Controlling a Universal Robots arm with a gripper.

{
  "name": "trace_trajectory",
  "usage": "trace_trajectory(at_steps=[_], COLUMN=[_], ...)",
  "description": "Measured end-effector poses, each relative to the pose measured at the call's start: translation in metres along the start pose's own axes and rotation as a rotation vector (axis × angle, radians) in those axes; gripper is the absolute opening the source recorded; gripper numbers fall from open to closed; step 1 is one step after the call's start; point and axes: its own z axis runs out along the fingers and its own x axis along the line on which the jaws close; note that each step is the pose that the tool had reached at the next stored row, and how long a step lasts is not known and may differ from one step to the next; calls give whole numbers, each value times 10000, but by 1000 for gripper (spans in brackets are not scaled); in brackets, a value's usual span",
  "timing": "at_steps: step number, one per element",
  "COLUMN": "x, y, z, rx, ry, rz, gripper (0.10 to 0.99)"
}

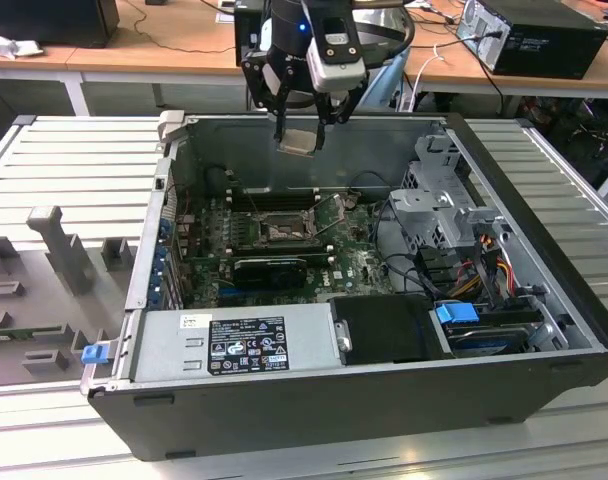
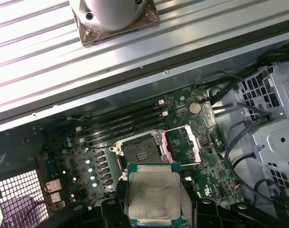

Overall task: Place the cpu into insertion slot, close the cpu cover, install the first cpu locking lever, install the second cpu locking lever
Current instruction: 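Place the cpu into insertion slot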

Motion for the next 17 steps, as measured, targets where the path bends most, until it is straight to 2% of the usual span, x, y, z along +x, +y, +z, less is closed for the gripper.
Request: trace_trajectory(at_steps=[17], x=[0], y=[0], z=[1], rx=[-16], ry=[-72], rz=[807], gripper=[525])
